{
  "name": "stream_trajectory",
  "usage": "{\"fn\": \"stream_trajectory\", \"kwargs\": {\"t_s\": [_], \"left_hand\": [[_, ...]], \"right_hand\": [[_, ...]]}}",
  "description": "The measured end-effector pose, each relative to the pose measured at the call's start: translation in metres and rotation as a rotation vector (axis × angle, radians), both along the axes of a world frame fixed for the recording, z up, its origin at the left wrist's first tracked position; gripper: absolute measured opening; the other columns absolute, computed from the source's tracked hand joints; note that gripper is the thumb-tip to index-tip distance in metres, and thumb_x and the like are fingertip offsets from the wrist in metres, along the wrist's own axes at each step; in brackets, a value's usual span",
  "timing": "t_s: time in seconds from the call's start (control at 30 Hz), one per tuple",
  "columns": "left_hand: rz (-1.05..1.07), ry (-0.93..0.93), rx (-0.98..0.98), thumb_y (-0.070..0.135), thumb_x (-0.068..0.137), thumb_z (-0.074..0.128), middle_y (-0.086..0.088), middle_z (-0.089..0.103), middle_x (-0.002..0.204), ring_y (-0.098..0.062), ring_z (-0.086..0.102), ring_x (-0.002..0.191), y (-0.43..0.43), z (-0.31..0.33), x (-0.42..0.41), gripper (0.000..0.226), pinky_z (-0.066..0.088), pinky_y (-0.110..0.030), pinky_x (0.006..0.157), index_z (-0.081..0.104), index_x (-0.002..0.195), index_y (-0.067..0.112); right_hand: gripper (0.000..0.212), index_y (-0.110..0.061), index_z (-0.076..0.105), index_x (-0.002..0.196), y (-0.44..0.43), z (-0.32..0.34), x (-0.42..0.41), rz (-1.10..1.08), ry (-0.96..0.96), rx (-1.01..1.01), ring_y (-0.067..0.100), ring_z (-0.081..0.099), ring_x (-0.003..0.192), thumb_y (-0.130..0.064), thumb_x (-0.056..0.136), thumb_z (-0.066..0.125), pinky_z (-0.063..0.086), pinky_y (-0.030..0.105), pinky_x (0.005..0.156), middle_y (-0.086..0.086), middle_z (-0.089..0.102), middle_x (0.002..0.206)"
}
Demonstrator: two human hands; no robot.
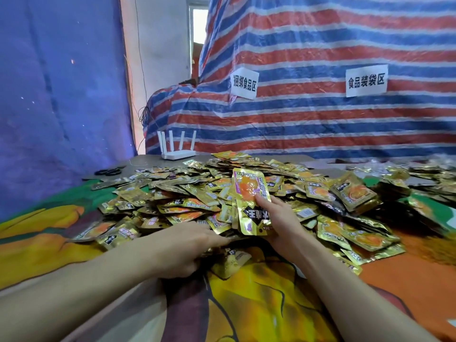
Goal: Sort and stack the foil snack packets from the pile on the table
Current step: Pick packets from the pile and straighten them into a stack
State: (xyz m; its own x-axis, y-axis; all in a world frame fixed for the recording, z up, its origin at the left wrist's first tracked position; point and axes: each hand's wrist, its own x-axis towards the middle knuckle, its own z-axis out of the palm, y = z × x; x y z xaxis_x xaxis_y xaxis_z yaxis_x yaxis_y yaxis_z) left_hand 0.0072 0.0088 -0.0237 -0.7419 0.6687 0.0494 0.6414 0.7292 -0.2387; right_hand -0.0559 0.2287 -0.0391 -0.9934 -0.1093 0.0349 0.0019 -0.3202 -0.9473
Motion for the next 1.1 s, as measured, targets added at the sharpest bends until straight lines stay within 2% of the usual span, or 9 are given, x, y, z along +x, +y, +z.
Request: {"fn": "stream_trajectory", "kwargs": {"t_s": [0.17,0.27,0.37,0.47,0.6,0.7,0.87,0.93,1.1], "left_hand": [[-0.109,0.107,-0.045,0.016,0.096,0.044,-0.001,0.057,0.134,-0.025,0.051,0.119,0.008,-0.012,-0.001,0.047,0.040,-0.037,0.101,0.050,0.142,0.021],[-0.139,0.128,0.367,0.007,0.089,0.052,-0.005,0.069,0.118,-0.026,0.062,0.108,0.004,-0.013,0.004,0.045,0.047,-0.034,0.094,0.060,0.132,0.017],[-0.023,0.184,0.902,0.000,0.087,0.066,0.006,0.072,0.092,-0.011,0.069,0.080,0.000,-0.001,0.008,0.047,0.054,-0.024,0.071,0.057,0.115,0.037],[0.093,0.289,1.193,0.000,0.081,0.074,0.017,0.067,0.073,-0.007,0.060,0.055,0.004,0.014,0.005,0.046,0.043,-0.014,0.048,0.055,0.101,0.036],[0.224,0.128,1.405,0.002,0.082,0.072,0.008,0.065,0.085,-0.004,0.057,0.052,0.023,0.012,-0.005,0.040,0.047,-0.022,0.050,0.054,0.098,0.034],[0.213,-0.030,1.562,-0.003,0.085,0.067,0.000,0.072,0.089,-0.015,0.070,0.067,0.044,-0.004,-0.006,0.038,0.060,-0.045,0.064,0.056,0.100,0.031],[0.276,-0.130,1.656,0.008,0.086,0.076,0.008,0.072,0.103,-0.016,0.072,0.093,0.058,-0.021,-0.018,0.043,0.060,-0.032,0.076,0.053,0.106,0.037],[0.294,-0.228,1.725,0.002,0.089,0.071,0.005,0.072,0.106,-0.015,0.072,0.092,0.055,-0.021,-0.022,0.043,0.061,-0.032,0.072,0.054,0.108,0.037],[0.249,-0.425,2.047,-0.012,0.087,0.050,-0.007,0.076,0.086,-0.028,0.074,0.075,0.038,-0.012,-0.019,0.041,0.060,-0.041,0.057,0.059,0.114,0.017]], "right_hand": [[0.038,-0.016,0.062,0.129,-0.001,0.003,0.002,0.000,0.009,-0.018,0.025,0.076,0.090,-0.031,0.094,0.069,0.060,0.043,0.072,0.001,0.078,0.104],[0.054,-0.009,0.058,0.138,-0.001,0.006,0.004,0.024,-0.042,-0.070,0.032,0.071,0.102,-0.036,0.093,0.069,0.059,0.047,0.082,0.013,0.070,0.126],[0.035,-0.003,0.073,0.107,0.005,0.010,0.005,0.121,-0.021,-0.230,0.022,0.074,0.068,-0.034,0.092,0.065,0.059,0.031,0.054,0.010,0.077,0.091],[0.038,-0.005,0.071,0.106,0.008,0.010,0.003,0.142,0.021,-0.281,0.020,0.072,0.062,-0.039,0.090,0.065,0.059,0.036,0.058,0.009,0.075,0.081],[0.047,-0.011,0.070,0.116,-0.003,0.006,0.006,0.179,0.074,-0.150,0.027,0.074,0.085,-0.041,0.080,0.069,0.060,0.040,0.069,0.013,0.076,0.105],[0.042,-0.010,0.068,0.118,-0.013,0.000,0.010,0.171,0.088,-0.044,0.031,0.075,0.090,-0.035,0.084,0.070,0.061,0.043,0.073,0.014,0.076,0.106],[0.019,-0.012,0.069,0.111,-0.012,-0.002,0.009,0.138,0.066,-0.004,0.027,0.076,0.083,-0.024,0.098,0.063,0.057,0.034,0.062,0.009,0.078,0.098],[0.012,-0.013,0.069,0.101,-0.011,0.000,0.008,0.126,0.028,-0.031,0.028,0.073,0.077,-0.022,0.097,0.063,0.055,0.035,0.063,0.009,0.076,0.093],[0.016,-0.025,0.068,0.113,-0.010,-0.001,0.004,0.077,0.044,-0.080,0.028,0.075,0.084,-0.022,0.099,0.060,0.060,0.038,0.063,0.004,0.078,0.101]]}}
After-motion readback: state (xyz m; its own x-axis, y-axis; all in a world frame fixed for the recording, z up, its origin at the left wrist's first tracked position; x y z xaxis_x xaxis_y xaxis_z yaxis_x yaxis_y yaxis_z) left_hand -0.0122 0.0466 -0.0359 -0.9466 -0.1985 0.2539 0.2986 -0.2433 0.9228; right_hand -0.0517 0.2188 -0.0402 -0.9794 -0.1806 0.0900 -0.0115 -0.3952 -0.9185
